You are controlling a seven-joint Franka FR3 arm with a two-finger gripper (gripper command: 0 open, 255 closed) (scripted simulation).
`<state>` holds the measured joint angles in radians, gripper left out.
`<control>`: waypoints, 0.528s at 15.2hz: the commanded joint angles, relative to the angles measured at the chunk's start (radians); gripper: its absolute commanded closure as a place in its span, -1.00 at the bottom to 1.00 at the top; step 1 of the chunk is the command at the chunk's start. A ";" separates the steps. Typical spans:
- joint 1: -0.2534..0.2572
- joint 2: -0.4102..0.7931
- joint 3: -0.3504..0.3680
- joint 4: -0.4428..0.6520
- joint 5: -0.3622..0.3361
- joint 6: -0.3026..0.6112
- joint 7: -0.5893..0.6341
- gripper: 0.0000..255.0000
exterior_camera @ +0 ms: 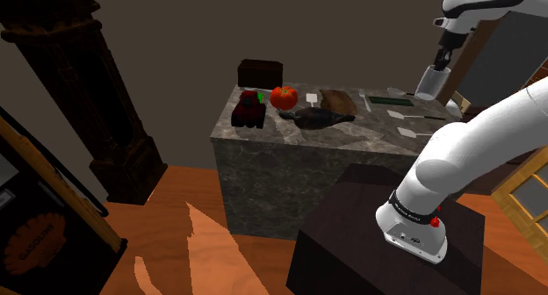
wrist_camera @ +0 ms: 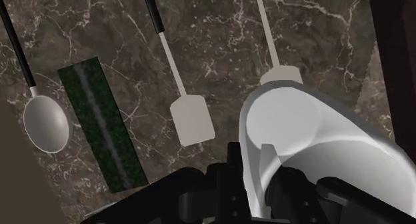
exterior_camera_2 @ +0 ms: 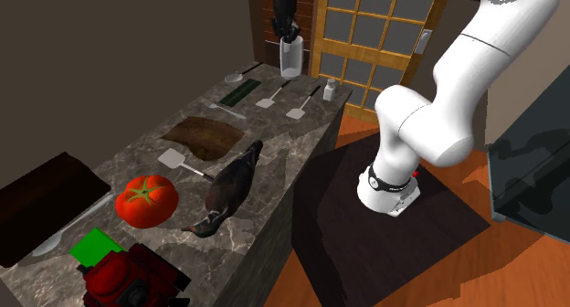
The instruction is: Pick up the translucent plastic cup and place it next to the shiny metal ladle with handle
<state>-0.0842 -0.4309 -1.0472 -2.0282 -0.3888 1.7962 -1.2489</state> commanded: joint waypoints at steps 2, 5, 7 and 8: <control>0.073 0.087 -0.154 0.071 0.048 0.033 -0.106 1.00; 0.234 0.193 -0.405 0.150 0.135 0.060 -0.229 1.00; 0.460 0.194 -0.661 0.213 0.137 0.059 -0.267 1.00; 0.542 0.154 -0.738 0.248 0.100 0.049 -0.260 1.00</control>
<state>0.3733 -0.2634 -1.6929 -1.8055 -0.2750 1.8435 -1.4989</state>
